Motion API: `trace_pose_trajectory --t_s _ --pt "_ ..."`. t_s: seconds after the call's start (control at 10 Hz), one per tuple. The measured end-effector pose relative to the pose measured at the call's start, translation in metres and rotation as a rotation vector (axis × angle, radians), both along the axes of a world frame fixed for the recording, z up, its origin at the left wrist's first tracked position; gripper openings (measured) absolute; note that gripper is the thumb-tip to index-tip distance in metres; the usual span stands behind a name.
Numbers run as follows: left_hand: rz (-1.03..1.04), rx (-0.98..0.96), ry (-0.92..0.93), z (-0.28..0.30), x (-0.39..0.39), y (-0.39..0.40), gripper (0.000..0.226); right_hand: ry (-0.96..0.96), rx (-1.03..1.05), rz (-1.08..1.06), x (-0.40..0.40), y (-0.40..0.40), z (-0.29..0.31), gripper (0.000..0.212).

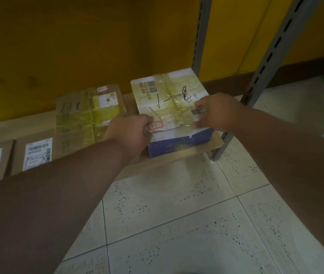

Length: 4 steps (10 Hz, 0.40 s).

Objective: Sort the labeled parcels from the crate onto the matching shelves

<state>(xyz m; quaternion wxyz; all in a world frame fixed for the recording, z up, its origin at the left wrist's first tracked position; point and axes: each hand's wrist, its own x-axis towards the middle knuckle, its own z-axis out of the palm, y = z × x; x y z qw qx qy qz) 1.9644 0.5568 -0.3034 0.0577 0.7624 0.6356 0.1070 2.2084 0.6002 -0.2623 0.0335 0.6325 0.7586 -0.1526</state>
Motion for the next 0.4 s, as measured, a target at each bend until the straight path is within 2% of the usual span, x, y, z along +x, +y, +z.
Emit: trace_pose_trajectory --t_s 0.1,0.2,0.3,0.4 --pt "0.008 -0.036 0.029 0.007 0.003 0.000 0.049 0.002 0.004 -0.016 -0.003 -0.003 0.004 0.083" --pt "0.021 -0.096 0.025 0.016 0.002 -0.005 0.051 -0.084 0.032 -0.012 -0.006 -0.008 0.006 0.078" --pt "0.038 -0.080 -0.031 0.028 -0.005 -0.027 0.052 -0.088 0.149 0.002 -0.019 -0.028 0.012 0.066" --pt "0.052 -0.057 -0.127 0.024 -0.030 -0.057 0.046 0.085 0.240 0.056 -0.060 -0.057 0.016 0.058"
